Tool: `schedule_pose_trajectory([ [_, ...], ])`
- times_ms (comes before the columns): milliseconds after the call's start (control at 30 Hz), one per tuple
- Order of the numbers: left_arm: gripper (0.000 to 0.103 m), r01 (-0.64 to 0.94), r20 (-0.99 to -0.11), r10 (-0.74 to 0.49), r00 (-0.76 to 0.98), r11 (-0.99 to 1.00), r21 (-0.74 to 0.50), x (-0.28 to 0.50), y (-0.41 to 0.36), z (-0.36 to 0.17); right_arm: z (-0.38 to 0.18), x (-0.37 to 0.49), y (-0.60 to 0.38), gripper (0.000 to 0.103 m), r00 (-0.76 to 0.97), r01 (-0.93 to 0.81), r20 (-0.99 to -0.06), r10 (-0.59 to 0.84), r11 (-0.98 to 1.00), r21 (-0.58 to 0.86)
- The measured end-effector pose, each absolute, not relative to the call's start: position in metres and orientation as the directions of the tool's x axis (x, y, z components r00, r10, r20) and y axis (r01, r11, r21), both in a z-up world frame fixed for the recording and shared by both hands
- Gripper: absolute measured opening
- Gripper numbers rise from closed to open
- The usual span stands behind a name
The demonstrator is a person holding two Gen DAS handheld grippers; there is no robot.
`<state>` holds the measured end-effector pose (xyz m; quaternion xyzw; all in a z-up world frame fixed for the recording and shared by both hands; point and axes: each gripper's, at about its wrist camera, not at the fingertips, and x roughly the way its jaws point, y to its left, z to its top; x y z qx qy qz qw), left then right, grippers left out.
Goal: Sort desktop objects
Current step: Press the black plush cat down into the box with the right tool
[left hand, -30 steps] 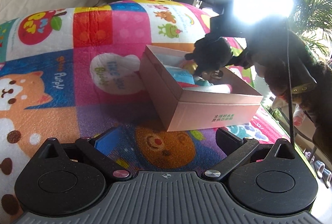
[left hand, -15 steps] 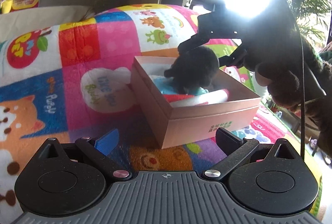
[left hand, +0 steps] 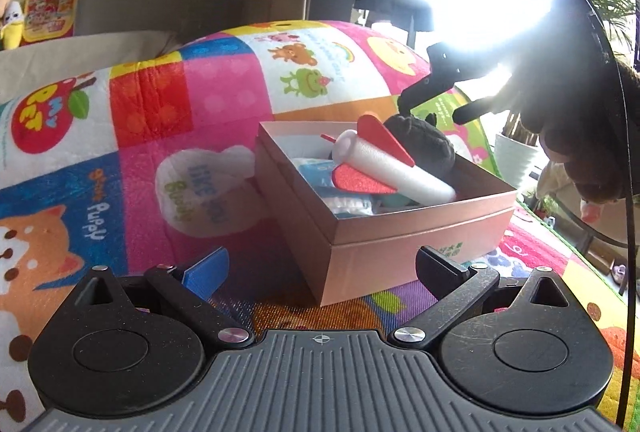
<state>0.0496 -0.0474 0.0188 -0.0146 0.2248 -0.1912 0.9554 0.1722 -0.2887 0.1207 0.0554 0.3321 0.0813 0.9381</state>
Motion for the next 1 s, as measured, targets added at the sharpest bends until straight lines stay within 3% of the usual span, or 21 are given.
schedule_pose_trajectory([
  [367, 0.102, 0.357, -0.416, -0.372, 0.83, 0.927, -0.118, 0.047, -0.045, 0.02, 0.112, 0.17, -0.273, 0.079, 0.753, -0.126, -0.633, 0.179, 0.984, 0.128],
  [500, 0.102, 0.357, -0.416, -0.373, 0.829, 0.926, -0.12, 0.047, -0.045, 0.02, 0.117, 0.169, -0.275, 0.051, 0.782, -0.066, -0.617, 0.085, 0.996, 0.054],
  [533, 0.102, 0.356, -0.415, -0.373, 0.83, 0.927, -0.12, 0.047, -0.045, 0.02, 0.119, 0.169, -0.278, 0.05, 0.784, -0.062, -0.615, 0.089, 0.996, 0.065],
  [667, 0.102, 0.356, -0.413, -0.373, 0.831, 0.927, -0.121, 0.047, -0.045, 0.02, 0.122, 0.17, -0.285, 0.05, 0.762, -0.099, -0.62, 0.189, 0.979, 0.177],
  [733, 0.102, 0.356, -0.413, -0.373, 0.831, 0.927, -0.121, 0.047, -0.045, 0.02, 0.117, 0.172, -0.278, 0.051, 0.749, -0.114, -0.634, 0.194, 0.98, 0.165],
  [767, 0.102, 0.356, -0.413, -0.373, 0.831, 0.927, -0.122, 0.047, -0.045, 0.02, 0.113, 0.174, -0.272, 0.053, 0.743, -0.118, -0.644, 0.181, 0.983, 0.14],
  [833, 0.102, 0.355, -0.412, -0.373, 0.831, 0.927, -0.124, 0.047, -0.045, 0.02, 0.105, 0.177, -0.265, 0.071, 0.749, -0.113, -0.645, 0.151, 0.989, 0.099],
  [900, 0.102, 0.355, -0.412, -0.374, 0.831, 0.926, -0.126, 0.048, -0.045, 0.021, 0.098, 0.181, -0.259, 0.08, 0.761, -0.114, -0.636, 0.129, 0.991, 0.065],
  [1000, 0.102, 0.354, -0.41, -0.375, 0.831, 0.926, -0.128, 0.048, -0.044, 0.021, 0.088, 0.186, -0.242, 0.08, 0.79, -0.114, -0.611, 0.051, 0.992, -0.063],
])
